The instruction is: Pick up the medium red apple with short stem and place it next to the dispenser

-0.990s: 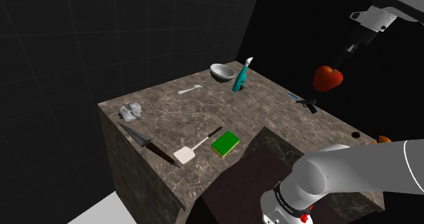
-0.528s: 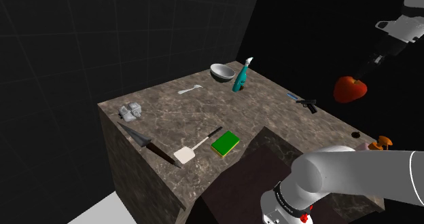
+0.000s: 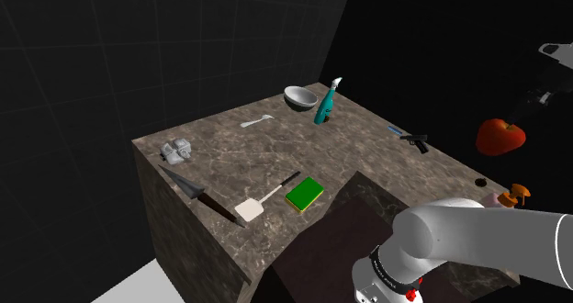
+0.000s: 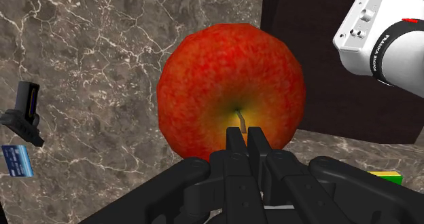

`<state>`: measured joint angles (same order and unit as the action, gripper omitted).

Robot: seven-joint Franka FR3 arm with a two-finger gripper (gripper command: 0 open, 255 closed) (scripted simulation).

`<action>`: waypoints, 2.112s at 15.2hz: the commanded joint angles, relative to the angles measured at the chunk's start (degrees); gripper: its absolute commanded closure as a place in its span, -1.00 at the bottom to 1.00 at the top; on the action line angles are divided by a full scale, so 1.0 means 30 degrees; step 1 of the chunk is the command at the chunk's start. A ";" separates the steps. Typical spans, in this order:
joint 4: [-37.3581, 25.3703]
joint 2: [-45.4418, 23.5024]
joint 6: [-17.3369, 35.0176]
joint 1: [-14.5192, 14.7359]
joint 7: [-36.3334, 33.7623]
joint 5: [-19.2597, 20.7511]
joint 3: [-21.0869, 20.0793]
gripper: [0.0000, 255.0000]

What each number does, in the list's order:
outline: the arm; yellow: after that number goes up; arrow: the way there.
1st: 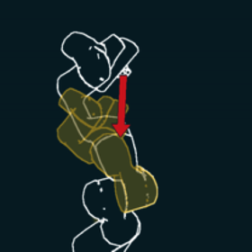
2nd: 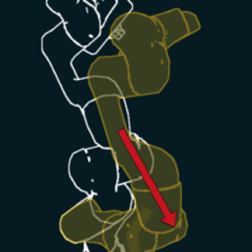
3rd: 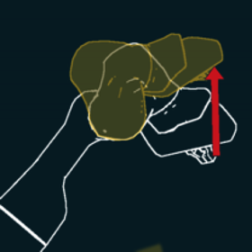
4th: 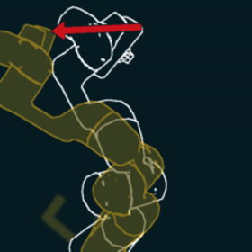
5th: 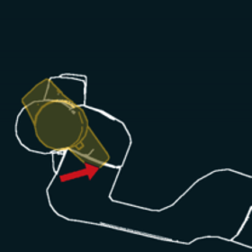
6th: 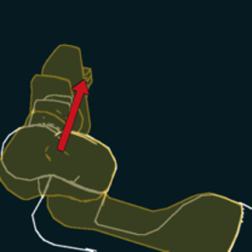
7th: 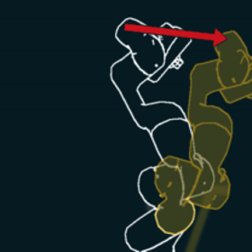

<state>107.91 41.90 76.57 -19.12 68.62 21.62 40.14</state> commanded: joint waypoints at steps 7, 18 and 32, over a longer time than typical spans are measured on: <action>0.2573 0.0989 0.1675 -0.0451 -0.0179 0.0596 0.0334 1.00; 0.5810 0.1977 0.4024 -0.0974 -0.0455 0.1448 0.1047 1.00; 0.9306 0.2549 0.7111 -0.1453 -0.0684 0.2734 0.2498 1.00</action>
<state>135.03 49.53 97.01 -23.41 66.58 29.44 47.11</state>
